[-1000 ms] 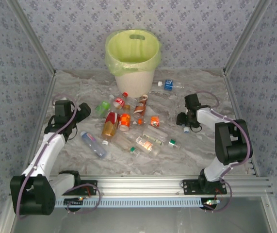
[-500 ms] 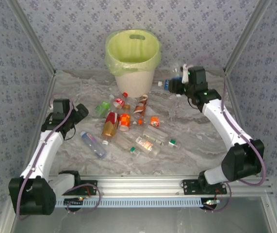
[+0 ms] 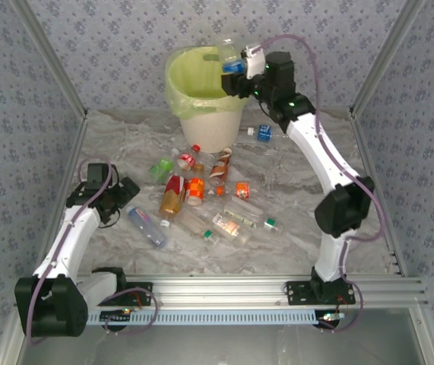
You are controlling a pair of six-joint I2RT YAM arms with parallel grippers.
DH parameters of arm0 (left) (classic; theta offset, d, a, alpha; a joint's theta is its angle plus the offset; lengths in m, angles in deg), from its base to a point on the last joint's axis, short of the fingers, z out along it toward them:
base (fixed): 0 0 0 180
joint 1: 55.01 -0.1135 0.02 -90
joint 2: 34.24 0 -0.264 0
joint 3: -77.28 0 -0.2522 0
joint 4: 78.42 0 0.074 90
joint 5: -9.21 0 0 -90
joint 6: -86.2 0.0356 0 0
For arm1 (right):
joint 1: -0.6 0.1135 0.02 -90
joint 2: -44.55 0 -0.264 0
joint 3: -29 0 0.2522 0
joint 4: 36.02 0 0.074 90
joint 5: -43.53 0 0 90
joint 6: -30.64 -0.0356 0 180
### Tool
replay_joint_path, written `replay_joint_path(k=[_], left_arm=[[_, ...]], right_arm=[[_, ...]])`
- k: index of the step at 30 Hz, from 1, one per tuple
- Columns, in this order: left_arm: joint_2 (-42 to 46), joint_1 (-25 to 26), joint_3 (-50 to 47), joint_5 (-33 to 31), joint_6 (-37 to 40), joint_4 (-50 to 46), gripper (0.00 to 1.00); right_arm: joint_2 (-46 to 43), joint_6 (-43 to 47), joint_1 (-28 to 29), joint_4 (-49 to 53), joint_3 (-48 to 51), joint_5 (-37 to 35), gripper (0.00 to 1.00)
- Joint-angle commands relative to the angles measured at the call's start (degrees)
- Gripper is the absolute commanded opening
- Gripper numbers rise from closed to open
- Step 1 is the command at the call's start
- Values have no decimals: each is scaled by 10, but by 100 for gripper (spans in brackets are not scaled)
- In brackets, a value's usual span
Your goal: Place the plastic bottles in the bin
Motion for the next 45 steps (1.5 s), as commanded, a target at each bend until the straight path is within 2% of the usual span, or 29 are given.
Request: replay_joint_path(k=[1, 7, 10, 15, 24, 29, 37, 41, 45], left_arm=[[-5, -4, -13, 16, -21, -30, 100], [-5, -4, -32, 20, -32, -40, 99], [-3, -3, -45, 23, -42, -45, 99], [-4, -1, -63, 38, -51, -40, 99], [-9, 10, -69, 54, -59, -22, 99], [-10, 20, -73, 69, -57, -31, 100], [-12, 44, -96, 69, -95, -20, 98], [-33, 76, -89, 61, -130, -12, 96], [-35, 100, -114, 54, -169, 47, 89]], right_arm=[[53, 2, 9, -11, -80, 1, 61], [144, -9, 14, 9, -170, -46, 64], [166, -16, 15, 53, -206, -68, 69], [151, -5, 15, 91, -210, -82, 75], [91, 14, 16, 142, -177, -87, 76], [-5, 9, 21, 122, -74, -82, 81], [-260, -11, 28, -40, 288, -120, 100], [-358, -13, 28, -70, 416, -168, 100], [-434, -13, 27, -60, 507, -223, 100]])
